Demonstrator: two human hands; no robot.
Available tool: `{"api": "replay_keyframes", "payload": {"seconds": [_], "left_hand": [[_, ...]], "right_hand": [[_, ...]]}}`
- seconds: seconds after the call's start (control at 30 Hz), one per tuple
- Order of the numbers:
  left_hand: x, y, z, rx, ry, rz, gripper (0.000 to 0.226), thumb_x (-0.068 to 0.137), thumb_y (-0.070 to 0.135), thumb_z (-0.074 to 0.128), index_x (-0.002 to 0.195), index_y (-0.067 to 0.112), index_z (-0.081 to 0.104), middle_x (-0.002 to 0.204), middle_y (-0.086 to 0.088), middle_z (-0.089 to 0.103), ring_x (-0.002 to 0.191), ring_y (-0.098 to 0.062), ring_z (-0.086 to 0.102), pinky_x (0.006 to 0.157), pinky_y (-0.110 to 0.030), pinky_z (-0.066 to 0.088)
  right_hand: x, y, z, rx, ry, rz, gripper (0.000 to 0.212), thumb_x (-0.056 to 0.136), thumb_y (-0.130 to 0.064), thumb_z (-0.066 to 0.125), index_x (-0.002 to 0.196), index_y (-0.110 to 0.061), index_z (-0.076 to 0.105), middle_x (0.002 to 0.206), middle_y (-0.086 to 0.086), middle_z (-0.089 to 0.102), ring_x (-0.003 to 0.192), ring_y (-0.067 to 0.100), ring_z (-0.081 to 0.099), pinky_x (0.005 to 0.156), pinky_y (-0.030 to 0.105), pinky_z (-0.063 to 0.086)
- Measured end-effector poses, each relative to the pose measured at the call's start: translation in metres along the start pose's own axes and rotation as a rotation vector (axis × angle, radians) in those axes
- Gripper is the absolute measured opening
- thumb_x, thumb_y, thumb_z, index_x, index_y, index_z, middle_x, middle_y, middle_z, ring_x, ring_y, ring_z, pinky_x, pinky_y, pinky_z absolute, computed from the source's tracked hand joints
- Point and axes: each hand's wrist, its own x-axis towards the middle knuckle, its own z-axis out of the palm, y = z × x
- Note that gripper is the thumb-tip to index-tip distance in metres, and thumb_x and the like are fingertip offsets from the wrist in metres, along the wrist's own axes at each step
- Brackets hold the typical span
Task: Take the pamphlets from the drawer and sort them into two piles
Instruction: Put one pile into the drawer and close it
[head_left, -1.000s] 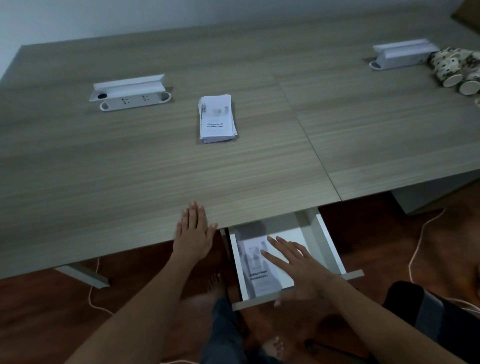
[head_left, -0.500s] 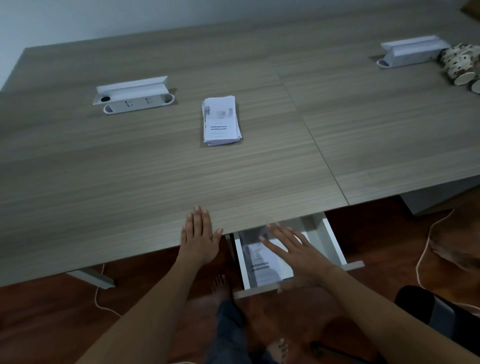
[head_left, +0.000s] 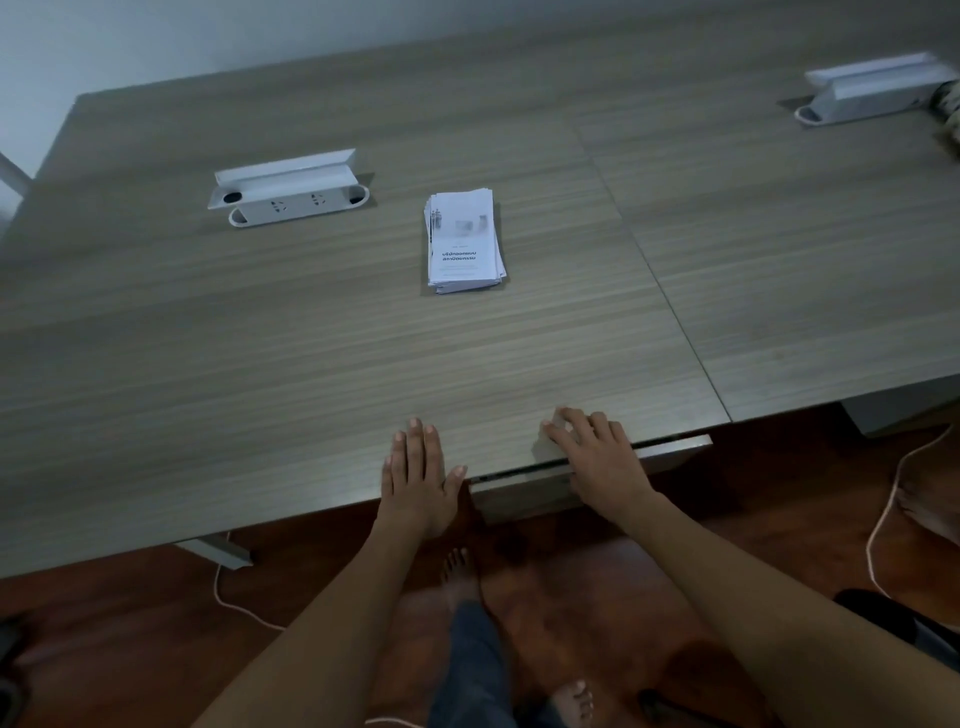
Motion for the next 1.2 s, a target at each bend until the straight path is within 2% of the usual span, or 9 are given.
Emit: {"api": "replay_keyframes", "payload": {"seconds": [0.13,0.5,0.67,0.73,0.83,0.97,1.07,1.13,1.2], "left_hand": [[0.007,-0.001,-0.001,0.008,-0.018,-0.026,0.077,0.107,0.056,0.021,0.162,0.021,-0.019,0.169,-0.002,-0.029,0.157,-0.025,-0.026,0.127,-0.046,-0.014],[0.018,-0.016,0.028,-0.028,0.115,-0.006,0.079,0.088,0.073,-0.005,0.146,0.027,-0.036,0.160,0.005,-0.041,0.149,-0.016,-0.034,0.124,-0.042,-0.017],[0.017,-0.014,0.028,-0.035,0.099,0.008,0.077,0.097,0.065,0.005,0.152,0.027,-0.033,0.158,0.005,-0.043,0.154,-0.021,-0.030,0.121,-0.040,-0.022],[0.018,-0.012,0.022,-0.038,0.058,0.015,0.078,0.099,0.063,0.007,0.159,0.025,-0.027,0.153,0.005,-0.048,0.152,-0.022,-0.034,0.118,-0.040,-0.025],[0.014,-0.011,0.009,-0.062,-0.056,0.063,0.078,0.102,0.061,0.009,0.159,0.023,-0.028,0.152,0.000,-0.052,0.140,-0.018,-0.046,0.119,-0.043,-0.025],[0.003,-0.031,-0.001,-0.045,-0.018,0.238,0.079,0.105,0.059,0.022,0.162,0.022,-0.019,0.165,-0.003,-0.036,0.150,-0.022,-0.036,0.122,-0.042,-0.017],[0.003,-0.067,-0.020,-0.039,0.163,0.396,0.063,0.108,0.048,0.022,0.166,0.023,0.017,0.175,-0.001,0.005,0.162,-0.022,0.005,0.130,-0.041,0.007],[0.003,-0.093,-0.034,-0.034,0.279,0.341,0.061,0.106,0.049,0.025,0.163,0.026,0.029,0.171,-0.004,0.023,0.159,-0.024,0.020,0.127,-0.044,0.019],[0.008,-0.121,-0.049,-0.127,0.305,0.127,0.070,0.102,0.060,0.032,0.163,0.028,0.025,0.171,-0.007,0.019,0.159,-0.029,0.013,0.125,-0.050,0.014]], "right_hand": [[0.010,-0.002,-0.005,-0.055,0.069,-0.020,0.056,0.067,-0.008,0.070,0.121,-0.016,0.061,0.123,0.013,0.059,0.098,0.036,0.056,0.080,0.043,0.047],[0.021,-0.008,0.008,-0.096,0.261,0.010,0.042,0.063,-0.004,0.069,0.105,-0.009,0.064,0.103,0.015,0.062,0.084,0.034,0.058,0.070,0.042,0.049],[0.023,-0.018,0.017,0.134,0.228,0.078,0.075,0.054,-0.055,0.083,0.115,-0.017,0.064,0.116,0.011,0.057,0.098,0.032,0.055,0.080,0.041,0.044],[0.025,-0.025,0.019,0.261,0.271,0.101,0.085,0.058,-0.077,0.071,0.125,-0.026,0.063,0.128,0.008,0.055,0.108,0.030,0.053,0.087,0.041,0.041],[0.034,-0.046,0.014,0.390,0.265,0.179,0.072,0.075,-0.081,0.051,0.133,-0.039,0.055,0.143,0.005,0.046,0.125,0.026,0.043,0.099,0.043,0.034],[0.055,-0.082,0.010,0.456,0.199,0.323,0.064,0.087,-0.071,0.045,0.143,-0.041,0.041,0.157,0.008,0.025,0.141,0.031,0.024,0.111,0.050,0.024],[0.073,-0.110,0.007,0.414,0.201,0.393,0.066,0.091,-0.065,0.044,0.149,-0.032,0.038,0.161,0.014,0.022,0.146,0.036,0.020,0.113,0.050,0.022],[0.082,-0.127,0.005,0.363,0.213,0.316,0.068,0.093,-0.062,0.043,0.152,-0.028,0.036,0.163,0.016,0.022,0.147,0.036,0.022,0.114,0.049,0.024],[0.094,-0.144,0.004,0.288,0.244,0.212,0.070,0.094,-0.061,0.042,0.154,-0.027,0.033,0.163,0.015,0.022,0.148,0.036,0.026,0.114,0.050,0.028]]}}
